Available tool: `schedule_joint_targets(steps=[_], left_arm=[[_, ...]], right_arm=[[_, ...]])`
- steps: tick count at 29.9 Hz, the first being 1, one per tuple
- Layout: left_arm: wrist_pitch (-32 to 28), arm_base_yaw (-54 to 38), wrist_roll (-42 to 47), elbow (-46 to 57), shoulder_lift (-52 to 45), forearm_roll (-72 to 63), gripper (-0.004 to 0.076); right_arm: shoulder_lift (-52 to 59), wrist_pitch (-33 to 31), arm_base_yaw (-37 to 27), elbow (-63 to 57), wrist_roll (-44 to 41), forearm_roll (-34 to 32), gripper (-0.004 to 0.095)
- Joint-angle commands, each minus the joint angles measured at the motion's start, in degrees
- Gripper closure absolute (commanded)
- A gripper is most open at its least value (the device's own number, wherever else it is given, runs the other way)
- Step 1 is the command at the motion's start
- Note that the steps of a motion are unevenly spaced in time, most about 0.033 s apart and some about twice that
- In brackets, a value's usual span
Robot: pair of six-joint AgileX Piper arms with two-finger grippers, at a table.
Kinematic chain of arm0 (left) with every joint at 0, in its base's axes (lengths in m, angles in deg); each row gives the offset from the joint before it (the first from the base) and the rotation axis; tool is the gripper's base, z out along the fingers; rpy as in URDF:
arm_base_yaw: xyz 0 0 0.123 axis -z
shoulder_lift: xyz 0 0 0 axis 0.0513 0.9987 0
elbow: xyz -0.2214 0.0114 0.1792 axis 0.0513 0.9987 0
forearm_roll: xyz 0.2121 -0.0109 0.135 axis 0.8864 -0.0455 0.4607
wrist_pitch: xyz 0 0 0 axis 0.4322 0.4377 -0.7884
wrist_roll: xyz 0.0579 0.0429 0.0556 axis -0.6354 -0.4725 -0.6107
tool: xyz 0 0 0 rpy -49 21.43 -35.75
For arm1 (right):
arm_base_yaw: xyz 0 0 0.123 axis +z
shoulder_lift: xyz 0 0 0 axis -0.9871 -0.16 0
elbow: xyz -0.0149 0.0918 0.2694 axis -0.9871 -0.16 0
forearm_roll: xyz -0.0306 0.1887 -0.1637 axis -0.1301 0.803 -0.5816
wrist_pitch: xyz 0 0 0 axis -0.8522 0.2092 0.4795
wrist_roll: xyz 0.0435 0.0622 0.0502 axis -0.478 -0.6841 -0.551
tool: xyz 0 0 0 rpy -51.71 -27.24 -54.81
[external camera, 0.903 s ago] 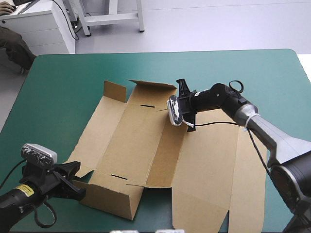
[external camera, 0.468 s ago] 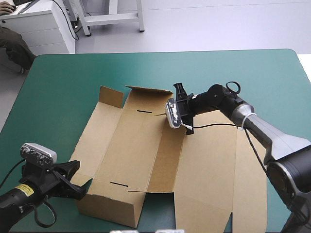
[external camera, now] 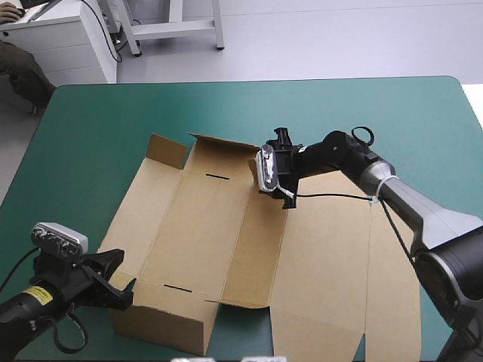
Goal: Fold the box
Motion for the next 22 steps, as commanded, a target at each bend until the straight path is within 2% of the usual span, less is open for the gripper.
schedule_joint_targets(steps=[1, 7, 14, 18, 22], left_arm=[[-3.54, 0.07, 0.29, -1.88, 0.63, -1.43, 0.0731], [-3.54, 0.07, 0.29, -1.88, 0.63, -1.43, 0.0731], [-3.54, 0.07, 0.29, -1.88, 0.63, -1.54, 0.0731], [-3.54, 0.07, 0.29, -1.88, 0.63, -1.54, 0.0731], [-3.54, 0.07, 0.29, -1.88, 0.63, -1.54, 0.0731]], right_arm=[[4.75, 1.59, 0.21, 2.03, -3.69, 1.46, 0.0183], [10.27, 3.46, -0.44, 2.03, -19.59, 0.52, 0.0221], [16.94, 2.40, -4.76, 2.03, -40.93, -6.64, 0.0370], [19.65, -2.67, -9.28, 2.03, -54.56, -9.19, 0.0496], [21.43, -10.84, -13.98, 2.03, -63.95, -9.19, 0.0679]])
